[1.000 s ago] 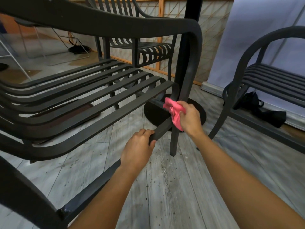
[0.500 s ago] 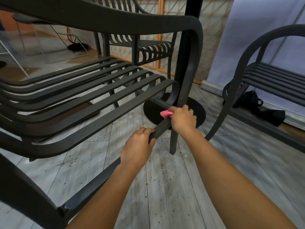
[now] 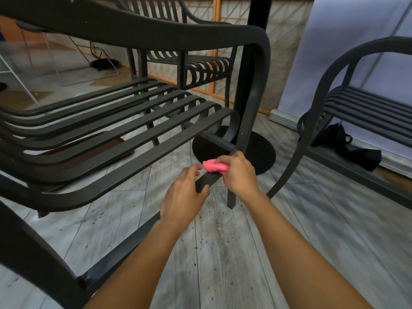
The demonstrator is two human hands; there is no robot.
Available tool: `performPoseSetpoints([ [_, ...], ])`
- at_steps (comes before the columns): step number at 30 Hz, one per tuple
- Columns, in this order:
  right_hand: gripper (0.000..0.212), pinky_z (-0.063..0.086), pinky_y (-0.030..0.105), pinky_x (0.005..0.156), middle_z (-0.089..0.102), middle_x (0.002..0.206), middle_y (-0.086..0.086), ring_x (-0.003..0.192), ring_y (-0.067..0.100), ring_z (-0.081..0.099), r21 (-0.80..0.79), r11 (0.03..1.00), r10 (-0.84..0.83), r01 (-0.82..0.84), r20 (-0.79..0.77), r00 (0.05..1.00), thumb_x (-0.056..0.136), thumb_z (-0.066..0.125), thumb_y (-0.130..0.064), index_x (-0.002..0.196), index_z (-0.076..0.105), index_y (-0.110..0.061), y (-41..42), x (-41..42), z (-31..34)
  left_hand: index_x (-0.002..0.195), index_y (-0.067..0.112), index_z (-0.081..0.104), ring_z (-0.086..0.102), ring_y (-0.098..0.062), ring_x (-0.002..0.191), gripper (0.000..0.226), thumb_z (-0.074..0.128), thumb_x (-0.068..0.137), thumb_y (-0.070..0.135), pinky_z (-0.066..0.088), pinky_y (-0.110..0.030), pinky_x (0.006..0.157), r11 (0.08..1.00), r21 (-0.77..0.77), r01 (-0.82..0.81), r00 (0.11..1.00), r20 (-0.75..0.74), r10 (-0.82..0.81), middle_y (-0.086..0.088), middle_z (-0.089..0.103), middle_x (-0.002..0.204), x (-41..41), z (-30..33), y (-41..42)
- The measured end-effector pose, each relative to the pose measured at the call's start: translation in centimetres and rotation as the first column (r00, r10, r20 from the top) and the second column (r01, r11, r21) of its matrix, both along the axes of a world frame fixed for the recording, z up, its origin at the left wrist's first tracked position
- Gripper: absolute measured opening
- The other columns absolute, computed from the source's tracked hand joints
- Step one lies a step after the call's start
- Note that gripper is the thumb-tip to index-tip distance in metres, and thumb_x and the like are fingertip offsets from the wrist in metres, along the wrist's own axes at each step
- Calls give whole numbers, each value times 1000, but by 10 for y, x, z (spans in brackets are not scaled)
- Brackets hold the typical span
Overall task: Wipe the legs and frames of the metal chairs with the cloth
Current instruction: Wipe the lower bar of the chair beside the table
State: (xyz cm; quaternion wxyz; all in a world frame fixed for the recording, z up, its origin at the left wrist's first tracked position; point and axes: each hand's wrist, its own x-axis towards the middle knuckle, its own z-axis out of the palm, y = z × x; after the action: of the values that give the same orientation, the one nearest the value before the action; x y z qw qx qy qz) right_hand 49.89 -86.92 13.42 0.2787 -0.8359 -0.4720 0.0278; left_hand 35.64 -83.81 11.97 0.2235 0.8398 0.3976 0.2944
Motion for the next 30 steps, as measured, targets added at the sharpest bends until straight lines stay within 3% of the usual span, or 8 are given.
performPoseSetpoints([
  [6, 35, 55, 39, 75, 49, 108, 2, 96, 26, 54, 118, 991, 94, -69, -223, 970, 81, 64, 0, 106, 68, -24, -13, -5, -11, 120, 24, 50, 51, -5, 98, 32, 55, 89, 22, 48, -24, 79, 996, -84, -21, 989, 146, 33, 7, 54, 122, -1, 4, 0],
  [9, 28, 51, 26, 57, 49, 103, 2, 88, 26, 55, 181, 979, 159, -98, -358, 920, 82, 62, 5, 86, 71, -22, -22, -4, -12, 114, 21, 54, 54, -7, 99, 25, 55, 89, 20, 50, -25, 79, 991, -126, -40, 978, 200, 65, 5, 56, 118, -1, 6, 1],
  [14, 35, 53, 32, 68, 51, 98, -2, 86, 20, 54, 83, 989, 147, -124, -373, 916, 82, 62, 3, 65, 66, -27, -41, -3, -19, 110, 18, 57, 54, -6, 96, 21, 51, 91, 12, 47, -21, 78, 990, -130, -61, 971, 224, 89, 3, 57, 115, -2, 5, 4],
  [20, 34, 42, 16, 55, 50, 99, -4, 82, 15, 53, 21, 995, 101, -100, -355, 929, 84, 55, 7, 71, 66, -22, -59, 12, -18, 105, 16, 59, 55, -8, 97, 18, 49, 92, 10, 50, -22, 79, 989, -126, -78, 968, 227, 105, 2, 58, 113, -3, 6, 2],
  [23, 33, 46, 23, 61, 50, 103, -3, 86, 21, 55, 77, 997, 31, -5, -343, 939, 85, 57, 4, 72, 64, -26, -61, 23, -9, 104, 17, 60, 56, -8, 95, 16, 51, 92, 11, 52, -21, 78, 986, -140, -92, 970, 212, 121, 2, 58, 112, -3, 7, 2],
  [27, 27, 47, 23, 55, 45, 107, -2, 86, 22, 56, 200, 973, -23, 113, -402, 915, 87, 54, 2, 95, 65, -21, -56, 38, 14, 103, 20, 61, 59, -8, 92, 14, 55, 91, 16, 52, -20, 77, 987, -136, -83, 974, 200, 110, 4, 60, 109, -3, 6, 3],
  [28, 29, 48, 22, 57, 43, 108, -2, 87, 20, 55, 212, 970, -27, 119, -391, 920, 87, 54, 1, 103, 64, -21, -51, 39, 20, 103, 21, 61, 59, -7, 91, 13, 57, 90, 18, 52, -21, 76, 988, -134, -77, 975, 198, 103, 5, 61, 107, -2, 6, 3],
  [30, 40, 53, 35, 74, 43, 115, 0, 98, 22, 54, 202, 974, -23, 104, -370, 929, 86, 55, 0, 115, 58, -26, -37, 43, 29, 102, 22, 62, 59, -7, 89, 13, 59, 90, 22, 52, -20, 75, 989, -131, -74, 977, 190, 99, 6, 61, 105, -2, 6, 3],
])
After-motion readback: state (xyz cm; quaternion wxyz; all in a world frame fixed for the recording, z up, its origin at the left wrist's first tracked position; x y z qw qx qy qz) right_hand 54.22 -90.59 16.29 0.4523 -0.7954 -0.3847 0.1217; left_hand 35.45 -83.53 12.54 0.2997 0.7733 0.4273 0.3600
